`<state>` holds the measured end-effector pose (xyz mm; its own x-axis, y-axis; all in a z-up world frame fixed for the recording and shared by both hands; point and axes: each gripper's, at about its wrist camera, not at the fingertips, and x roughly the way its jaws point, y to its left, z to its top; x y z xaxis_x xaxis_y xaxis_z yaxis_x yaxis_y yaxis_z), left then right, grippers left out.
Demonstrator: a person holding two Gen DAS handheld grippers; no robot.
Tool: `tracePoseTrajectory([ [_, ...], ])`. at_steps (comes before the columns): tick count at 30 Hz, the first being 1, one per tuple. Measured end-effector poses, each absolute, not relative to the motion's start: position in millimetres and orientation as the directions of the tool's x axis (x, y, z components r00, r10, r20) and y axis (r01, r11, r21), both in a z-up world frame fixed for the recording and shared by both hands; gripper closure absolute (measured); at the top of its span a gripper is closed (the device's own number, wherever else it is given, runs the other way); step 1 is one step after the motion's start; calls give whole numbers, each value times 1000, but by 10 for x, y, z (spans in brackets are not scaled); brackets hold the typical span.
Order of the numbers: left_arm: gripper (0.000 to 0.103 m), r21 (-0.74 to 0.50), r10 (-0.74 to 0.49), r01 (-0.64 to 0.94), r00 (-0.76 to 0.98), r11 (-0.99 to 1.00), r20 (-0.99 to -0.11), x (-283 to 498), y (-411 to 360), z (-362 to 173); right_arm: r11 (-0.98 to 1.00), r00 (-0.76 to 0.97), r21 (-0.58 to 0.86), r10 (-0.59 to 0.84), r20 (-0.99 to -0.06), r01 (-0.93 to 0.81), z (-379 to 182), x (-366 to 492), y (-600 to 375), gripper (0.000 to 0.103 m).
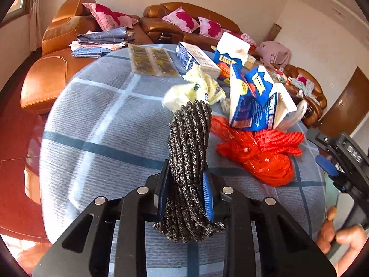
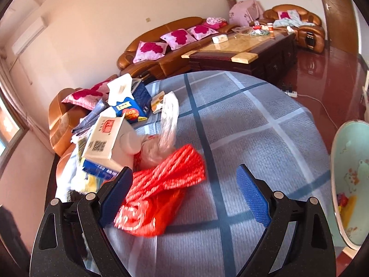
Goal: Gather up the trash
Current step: 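Grasp the braided grey scrubber with the left tool while the right tool grasps the red mesh bag, then lift the scrubber and red mesh bag and carry them over the bucket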
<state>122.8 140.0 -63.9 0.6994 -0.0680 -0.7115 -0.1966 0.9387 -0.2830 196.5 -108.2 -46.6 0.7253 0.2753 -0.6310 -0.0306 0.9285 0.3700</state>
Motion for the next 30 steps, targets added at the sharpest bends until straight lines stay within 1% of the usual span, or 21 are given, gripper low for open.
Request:
tracePoseTrajectory([
  [1,78,-275,-56,-202,704,940,-708,1215,1422,-613,928,720,372,274,-638,-23,-484,2010,-1073,14],
  [3,78,-261,-38,-210,707,942,-706,1219,1458,-587,926,689,378,280,-669,-9,-572,2147,-1033,27],
  [4,78,-256,-32,-213,707,943,-706,1216,1469,-579,923,673,384,289,-681,-7,-618,2182,-1012,30],
  [6,78,-245,-18,-223,705,943,-709,1216,1493,-577,910,633,415,323,-704,-2,-743,2257,-999,46],
  [7,78,-243,-13,-228,703,943,-711,1217,1503,-580,906,622,424,332,-709,0,-783,2270,-1002,48],
  [10,78,-243,-9,-236,699,941,-715,1210,1520,-593,909,637,416,336,-694,-26,-753,2204,-1027,68],
  [11,78,-241,-7,-236,700,941,-714,1200,1519,-584,910,643,412,337,-688,-36,-722,2170,-1033,81],
  [13,78,-242,-9,-231,705,942,-710,1174,1498,-566,901,659,430,355,-663,-53,-629,2076,-1110,85],
  [16,78,-234,-11,-215,714,948,-700,1143,1407,-498,901,698,429,348,-626,-64,-476,1921,-1228,86],
  [30,77,-185,-48,-104,740,977,-671,1034,772,-225,912,818,404,287,-498,-74,62,1251,-1850,87],
])
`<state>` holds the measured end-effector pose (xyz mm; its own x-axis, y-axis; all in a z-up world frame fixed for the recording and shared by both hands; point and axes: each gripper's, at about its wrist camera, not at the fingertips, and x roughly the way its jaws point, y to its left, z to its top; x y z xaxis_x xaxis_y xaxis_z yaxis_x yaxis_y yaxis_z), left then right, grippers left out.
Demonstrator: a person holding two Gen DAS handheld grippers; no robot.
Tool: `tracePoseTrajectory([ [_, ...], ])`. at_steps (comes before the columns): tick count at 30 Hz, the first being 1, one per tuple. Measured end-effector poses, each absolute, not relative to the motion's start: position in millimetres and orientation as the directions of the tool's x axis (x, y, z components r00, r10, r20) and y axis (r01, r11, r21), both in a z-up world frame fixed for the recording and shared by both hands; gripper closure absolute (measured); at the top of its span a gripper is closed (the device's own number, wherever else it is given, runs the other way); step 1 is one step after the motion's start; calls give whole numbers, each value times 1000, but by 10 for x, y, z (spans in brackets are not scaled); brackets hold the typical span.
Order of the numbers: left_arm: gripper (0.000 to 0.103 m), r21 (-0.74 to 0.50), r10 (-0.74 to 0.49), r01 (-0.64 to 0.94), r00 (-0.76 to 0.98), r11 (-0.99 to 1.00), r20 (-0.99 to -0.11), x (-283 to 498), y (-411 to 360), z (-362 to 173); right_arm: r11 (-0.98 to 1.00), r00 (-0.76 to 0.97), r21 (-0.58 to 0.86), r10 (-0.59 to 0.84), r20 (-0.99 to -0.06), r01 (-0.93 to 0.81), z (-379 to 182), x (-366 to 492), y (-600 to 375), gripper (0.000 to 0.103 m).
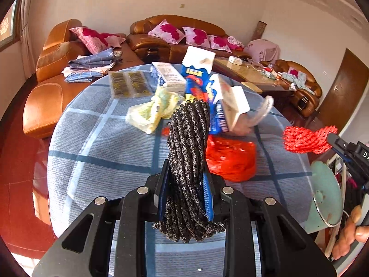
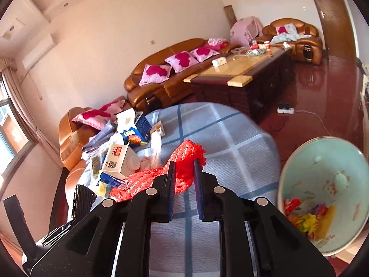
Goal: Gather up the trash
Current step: 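Lift the scrubber and red mesh bag and carry them over the bucket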
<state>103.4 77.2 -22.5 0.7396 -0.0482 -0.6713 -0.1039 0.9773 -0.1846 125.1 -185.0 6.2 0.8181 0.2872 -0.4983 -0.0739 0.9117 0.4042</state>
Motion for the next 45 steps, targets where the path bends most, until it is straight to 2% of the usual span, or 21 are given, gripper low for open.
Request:
tracePoseTrajectory([
  [23,77,-96,-211,197,721,976,-661,1025,-889,-7,910,875,395,88,-477,124,62,660,-3240,87],
  [35,77,-40,-263,321,693,946,-671,1006,-1732,-39,879,881,413,-17,-472,238,-119,428,-3820,87],
  [45,77,-8,-288,387,671,922,-684,1045,-2233,-93,848,857,418,-77,-510,325,-307,420,-4148,87],
])
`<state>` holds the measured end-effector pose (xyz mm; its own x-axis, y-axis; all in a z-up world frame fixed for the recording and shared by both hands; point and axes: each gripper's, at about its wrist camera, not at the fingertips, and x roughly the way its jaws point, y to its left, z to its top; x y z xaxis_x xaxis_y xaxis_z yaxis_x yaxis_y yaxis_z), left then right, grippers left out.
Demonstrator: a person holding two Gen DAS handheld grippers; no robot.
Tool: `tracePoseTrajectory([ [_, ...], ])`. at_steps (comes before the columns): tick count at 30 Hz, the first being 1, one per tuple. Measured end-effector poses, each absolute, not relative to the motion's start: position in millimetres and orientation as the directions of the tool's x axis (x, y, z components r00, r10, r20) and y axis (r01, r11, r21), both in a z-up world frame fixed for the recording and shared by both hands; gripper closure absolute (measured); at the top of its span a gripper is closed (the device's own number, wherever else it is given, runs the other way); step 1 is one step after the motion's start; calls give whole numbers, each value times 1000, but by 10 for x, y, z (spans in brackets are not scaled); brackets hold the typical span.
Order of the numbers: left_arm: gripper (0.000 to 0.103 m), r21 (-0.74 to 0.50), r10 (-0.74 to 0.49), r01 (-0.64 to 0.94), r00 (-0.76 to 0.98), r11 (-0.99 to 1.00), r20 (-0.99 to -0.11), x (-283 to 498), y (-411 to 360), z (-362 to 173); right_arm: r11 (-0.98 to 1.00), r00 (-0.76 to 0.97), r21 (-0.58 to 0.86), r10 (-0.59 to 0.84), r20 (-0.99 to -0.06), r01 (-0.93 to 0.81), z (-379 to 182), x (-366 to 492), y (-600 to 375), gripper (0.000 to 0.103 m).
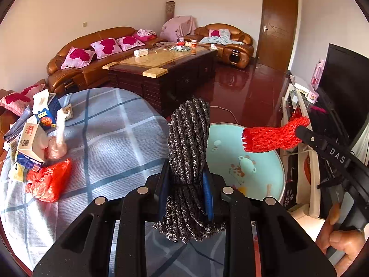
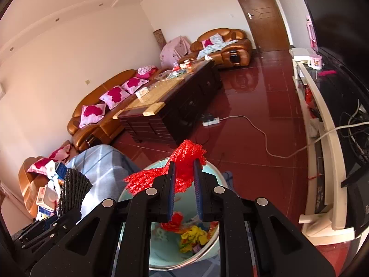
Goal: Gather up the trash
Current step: 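Lift the scrubber and red mesh bag and carry them over the bucket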
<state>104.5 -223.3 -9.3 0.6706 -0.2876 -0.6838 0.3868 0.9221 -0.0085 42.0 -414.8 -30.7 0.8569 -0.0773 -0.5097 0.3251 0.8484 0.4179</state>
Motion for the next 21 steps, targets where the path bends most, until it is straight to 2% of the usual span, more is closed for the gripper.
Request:
tracePoseTrajectory([
  [21,77,-1,-274,426,580,905,-767,1212,-2733,-525,849,792,357,-111,-601,390,-643,542,-4260,87],
])
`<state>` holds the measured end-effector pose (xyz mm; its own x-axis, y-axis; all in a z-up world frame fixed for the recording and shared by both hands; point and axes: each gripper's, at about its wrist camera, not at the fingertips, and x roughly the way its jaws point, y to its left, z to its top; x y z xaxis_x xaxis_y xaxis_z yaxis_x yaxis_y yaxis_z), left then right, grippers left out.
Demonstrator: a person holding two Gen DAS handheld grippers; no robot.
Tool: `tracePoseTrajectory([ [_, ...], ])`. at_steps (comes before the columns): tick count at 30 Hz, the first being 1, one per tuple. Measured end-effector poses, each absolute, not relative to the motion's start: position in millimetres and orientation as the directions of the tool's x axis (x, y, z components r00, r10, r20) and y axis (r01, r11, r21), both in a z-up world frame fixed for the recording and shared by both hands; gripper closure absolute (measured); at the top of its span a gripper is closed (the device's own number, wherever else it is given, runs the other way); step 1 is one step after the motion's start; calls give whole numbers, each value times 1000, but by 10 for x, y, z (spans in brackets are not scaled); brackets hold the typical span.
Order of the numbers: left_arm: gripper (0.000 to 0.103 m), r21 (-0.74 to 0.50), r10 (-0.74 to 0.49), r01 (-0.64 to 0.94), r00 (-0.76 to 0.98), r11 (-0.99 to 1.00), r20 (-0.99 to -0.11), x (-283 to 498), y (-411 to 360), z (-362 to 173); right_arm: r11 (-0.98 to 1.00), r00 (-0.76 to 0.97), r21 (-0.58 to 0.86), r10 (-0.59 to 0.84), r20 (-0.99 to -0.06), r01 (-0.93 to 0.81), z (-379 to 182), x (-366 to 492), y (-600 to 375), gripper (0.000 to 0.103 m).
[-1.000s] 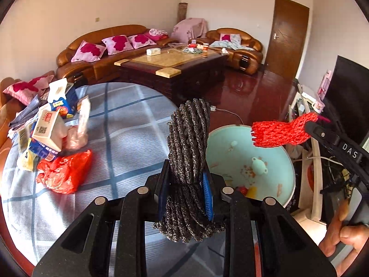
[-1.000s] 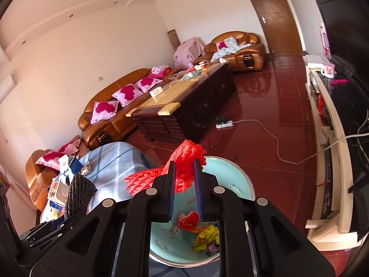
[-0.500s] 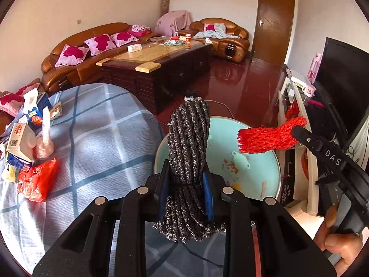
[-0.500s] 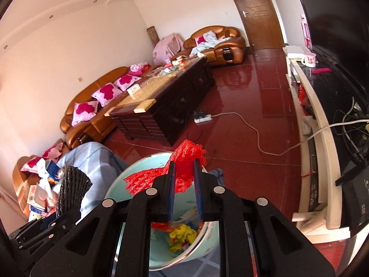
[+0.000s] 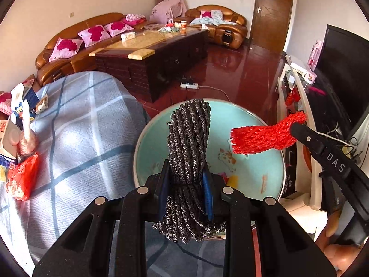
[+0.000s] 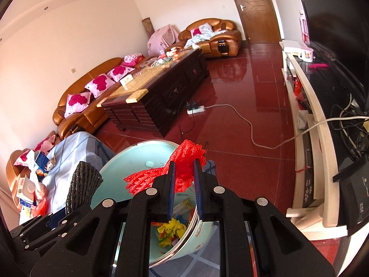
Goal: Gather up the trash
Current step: 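Open both tools over the bucket to drop the scrubber and mesh bag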
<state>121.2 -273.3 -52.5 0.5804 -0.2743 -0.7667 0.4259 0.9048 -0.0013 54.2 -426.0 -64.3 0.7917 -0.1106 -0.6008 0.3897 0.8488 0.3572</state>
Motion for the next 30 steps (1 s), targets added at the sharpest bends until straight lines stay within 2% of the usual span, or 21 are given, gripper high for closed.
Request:
tracePoseTrajectory([
  [19,75,6,-258,436,545,900,-798,1296,-2888,-708,858,779,370,-55,-625,357,-757,633,-4216,83],
  [22,75,6,-256,434,544,901,-799,1311,-2899,-710,859,778,371,-48,-627,353,-762,648,-4217,73],
  [23,70,9,-254,432,546,902,-798,1308,-2908,-705,858,778,373,-48,-626,353,-760,649,-4218,68],
  [24,59,9,-255,432,549,902,-796,1311,-2903,-698,857,779,374,-49,-625,354,-756,646,-4222,63],
  [26,48,13,-254,427,563,904,-786,1301,-2894,-675,855,783,376,-53,-620,356,-742,636,-4232,61],
  [30,42,6,-258,419,569,908,-781,1298,-2874,-643,845,795,392,-61,-604,363,-706,596,-4276,61],
])
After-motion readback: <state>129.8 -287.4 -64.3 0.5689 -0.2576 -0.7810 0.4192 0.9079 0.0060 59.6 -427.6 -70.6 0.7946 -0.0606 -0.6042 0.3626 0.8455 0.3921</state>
